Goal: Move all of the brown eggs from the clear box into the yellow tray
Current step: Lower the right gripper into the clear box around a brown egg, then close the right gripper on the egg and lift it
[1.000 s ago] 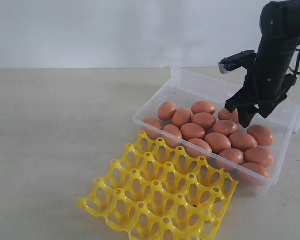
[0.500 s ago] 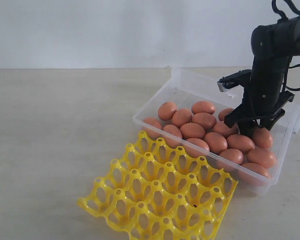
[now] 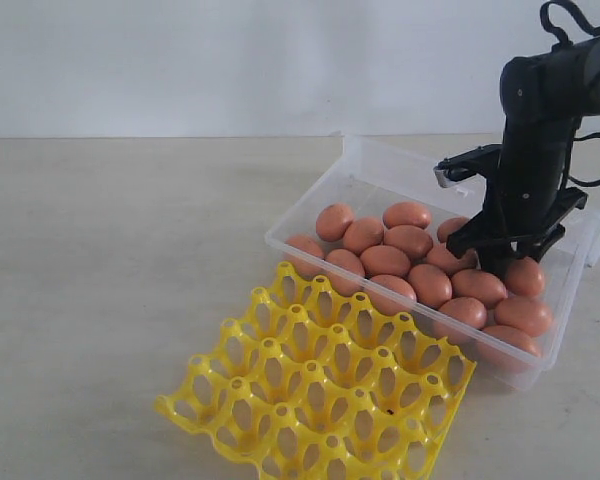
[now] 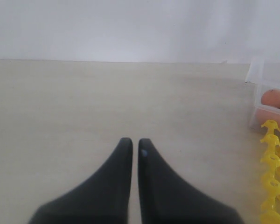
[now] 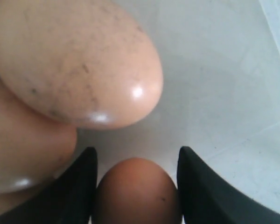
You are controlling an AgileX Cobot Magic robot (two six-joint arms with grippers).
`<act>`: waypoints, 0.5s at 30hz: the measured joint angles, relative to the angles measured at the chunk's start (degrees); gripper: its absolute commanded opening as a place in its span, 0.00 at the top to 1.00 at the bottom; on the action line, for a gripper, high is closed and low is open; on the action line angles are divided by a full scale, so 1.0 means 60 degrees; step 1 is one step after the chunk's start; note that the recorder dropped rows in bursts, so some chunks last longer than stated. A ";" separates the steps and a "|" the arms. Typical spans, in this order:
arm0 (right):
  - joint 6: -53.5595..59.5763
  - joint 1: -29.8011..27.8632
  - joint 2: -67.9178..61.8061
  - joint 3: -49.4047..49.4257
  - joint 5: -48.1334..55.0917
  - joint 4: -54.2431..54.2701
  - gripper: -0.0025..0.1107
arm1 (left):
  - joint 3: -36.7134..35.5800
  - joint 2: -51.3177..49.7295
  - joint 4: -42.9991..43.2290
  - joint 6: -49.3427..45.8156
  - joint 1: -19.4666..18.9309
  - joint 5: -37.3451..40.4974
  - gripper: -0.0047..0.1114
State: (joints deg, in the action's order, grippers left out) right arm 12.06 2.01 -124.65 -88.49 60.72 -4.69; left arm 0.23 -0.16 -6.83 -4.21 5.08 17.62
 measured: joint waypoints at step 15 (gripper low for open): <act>-0.0442 0.0000 0.2292 0.0000 -0.1313 0.0248 0.98 | 0.0000 0.0000 0.0000 0.0000 0.0000 0.0000 0.92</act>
State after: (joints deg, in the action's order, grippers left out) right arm 9.40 2.01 -110.90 -88.49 52.85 -3.20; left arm 0.23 -0.16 -6.83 -4.21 5.08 17.62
